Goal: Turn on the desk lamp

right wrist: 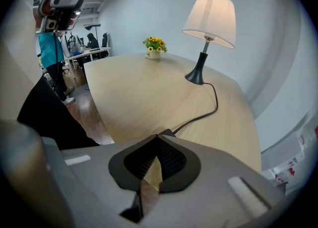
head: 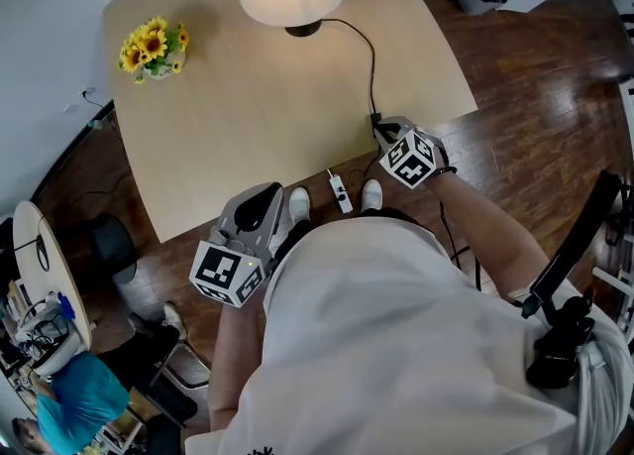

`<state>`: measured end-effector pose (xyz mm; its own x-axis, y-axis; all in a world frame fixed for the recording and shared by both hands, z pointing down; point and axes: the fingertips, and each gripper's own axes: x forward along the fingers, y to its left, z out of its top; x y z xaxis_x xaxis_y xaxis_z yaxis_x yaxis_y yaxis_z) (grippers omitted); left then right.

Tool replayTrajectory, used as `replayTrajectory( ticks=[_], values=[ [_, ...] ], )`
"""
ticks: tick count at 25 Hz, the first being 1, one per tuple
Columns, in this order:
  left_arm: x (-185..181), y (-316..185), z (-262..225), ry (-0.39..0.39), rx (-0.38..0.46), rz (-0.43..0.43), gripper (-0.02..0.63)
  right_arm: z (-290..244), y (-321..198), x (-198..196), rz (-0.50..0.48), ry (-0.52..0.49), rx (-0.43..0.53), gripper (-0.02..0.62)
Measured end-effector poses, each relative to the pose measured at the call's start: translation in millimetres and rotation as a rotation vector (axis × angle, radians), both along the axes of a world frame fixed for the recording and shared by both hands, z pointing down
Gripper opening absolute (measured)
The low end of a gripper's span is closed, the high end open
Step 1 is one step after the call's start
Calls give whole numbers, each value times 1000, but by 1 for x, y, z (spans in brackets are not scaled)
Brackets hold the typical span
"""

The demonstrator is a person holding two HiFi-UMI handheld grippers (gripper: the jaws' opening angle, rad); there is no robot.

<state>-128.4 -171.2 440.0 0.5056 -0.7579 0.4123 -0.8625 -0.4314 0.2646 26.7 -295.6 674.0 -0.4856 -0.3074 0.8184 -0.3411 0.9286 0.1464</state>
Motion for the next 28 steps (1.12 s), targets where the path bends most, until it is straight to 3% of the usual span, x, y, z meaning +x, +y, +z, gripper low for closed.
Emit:
replayTrajectory(
  ticks=[7, 16, 28],
  values=[
    [-5, 2, 2, 4, 17, 12, 15, 0, -1, 0, 19, 3, -9, 3],
    [-17, -1, 2, 17, 22, 46, 15, -38, -5, -5, 82, -86, 34, 16],
    [-31, -4, -2, 51, 64, 231, 15, -114, 27, -3, 317, -230, 107, 29]
  ],
)
